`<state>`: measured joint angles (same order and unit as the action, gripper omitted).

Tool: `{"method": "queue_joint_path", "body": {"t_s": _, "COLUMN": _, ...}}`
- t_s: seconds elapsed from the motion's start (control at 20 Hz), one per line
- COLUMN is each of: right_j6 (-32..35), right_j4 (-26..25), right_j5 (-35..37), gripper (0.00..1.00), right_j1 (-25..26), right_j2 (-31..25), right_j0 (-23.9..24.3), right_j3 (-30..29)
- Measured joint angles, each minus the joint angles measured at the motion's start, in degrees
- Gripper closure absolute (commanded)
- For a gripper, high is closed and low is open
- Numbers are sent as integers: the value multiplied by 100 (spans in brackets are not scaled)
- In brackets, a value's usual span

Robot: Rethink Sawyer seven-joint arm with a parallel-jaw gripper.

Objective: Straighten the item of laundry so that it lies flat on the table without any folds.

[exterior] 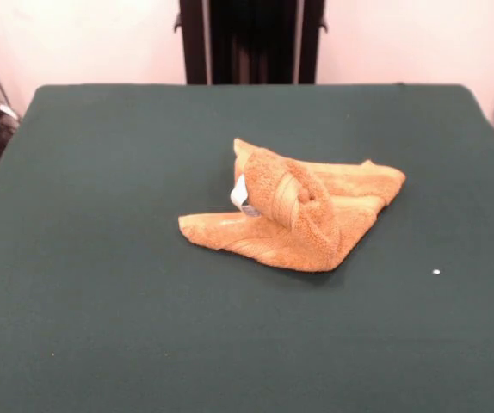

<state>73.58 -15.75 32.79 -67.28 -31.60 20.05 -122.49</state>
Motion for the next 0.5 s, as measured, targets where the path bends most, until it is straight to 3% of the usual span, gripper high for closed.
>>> {"method": "queue_joint_path", "body": {"t_s": 0.5, "right_j6": -167, "right_j4": -922, "right_j5": -54, "gripper": 0, "right_j1": 609, "right_j2": -248, "right_j0": -635, "right_j3": 124}}
